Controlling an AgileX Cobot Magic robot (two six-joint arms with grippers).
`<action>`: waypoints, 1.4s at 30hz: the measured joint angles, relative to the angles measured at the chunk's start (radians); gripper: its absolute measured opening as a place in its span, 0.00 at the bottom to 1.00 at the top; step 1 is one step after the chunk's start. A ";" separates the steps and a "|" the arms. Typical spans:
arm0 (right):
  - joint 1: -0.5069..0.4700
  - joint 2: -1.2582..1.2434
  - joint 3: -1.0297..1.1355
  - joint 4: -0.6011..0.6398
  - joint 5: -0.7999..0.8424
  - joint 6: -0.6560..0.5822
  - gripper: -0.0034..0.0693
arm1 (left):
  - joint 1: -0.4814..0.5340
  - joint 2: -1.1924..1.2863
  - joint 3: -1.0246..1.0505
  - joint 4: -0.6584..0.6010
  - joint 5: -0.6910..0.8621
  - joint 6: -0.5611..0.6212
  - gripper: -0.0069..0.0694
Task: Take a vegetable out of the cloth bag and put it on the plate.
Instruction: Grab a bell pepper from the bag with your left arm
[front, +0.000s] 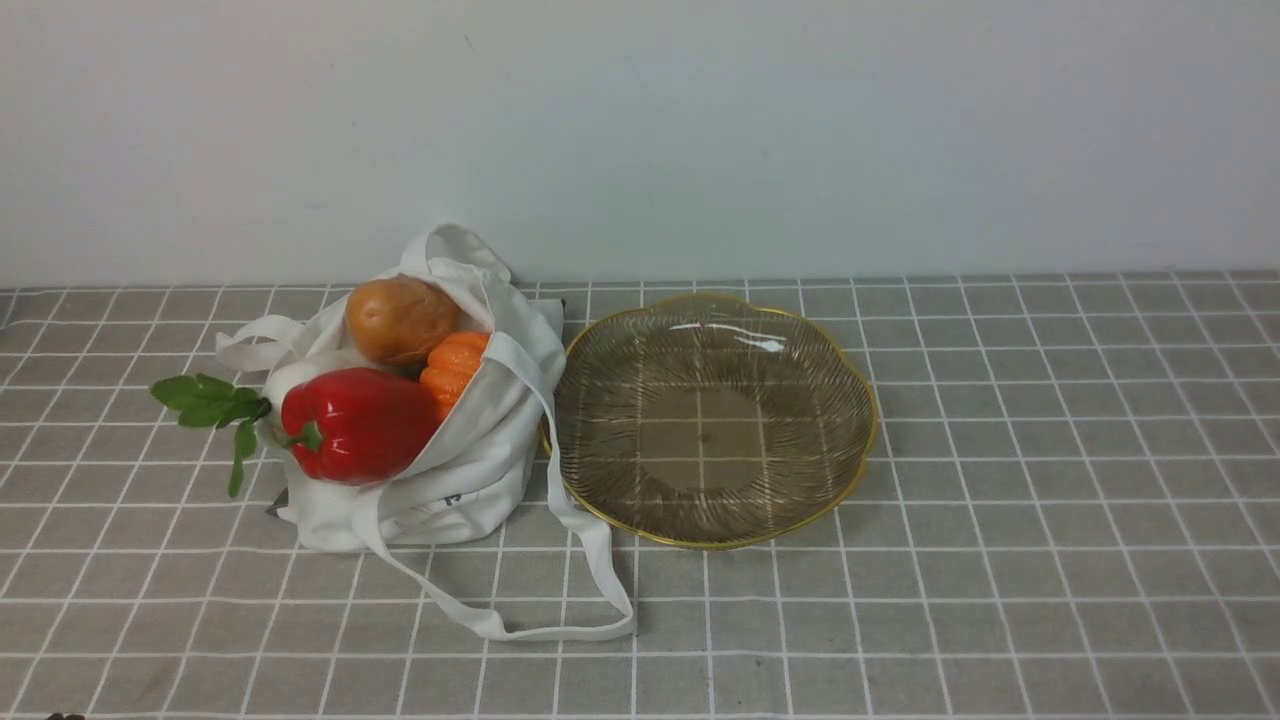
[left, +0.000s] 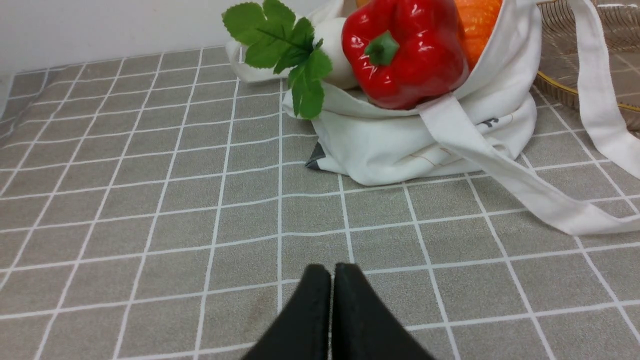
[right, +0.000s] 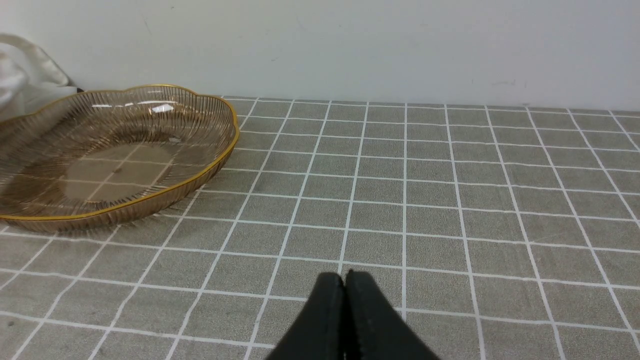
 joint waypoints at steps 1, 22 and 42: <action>0.000 0.000 0.000 0.000 0.000 0.000 0.03 | 0.000 0.000 0.000 0.000 0.000 0.000 0.08; 0.000 0.000 0.000 0.000 0.000 0.000 0.03 | 0.000 0.000 0.000 -0.854 -0.061 -0.363 0.08; 0.000 0.000 0.000 0.000 0.000 0.000 0.03 | 0.000 0.715 -0.638 -0.461 0.445 -0.045 0.08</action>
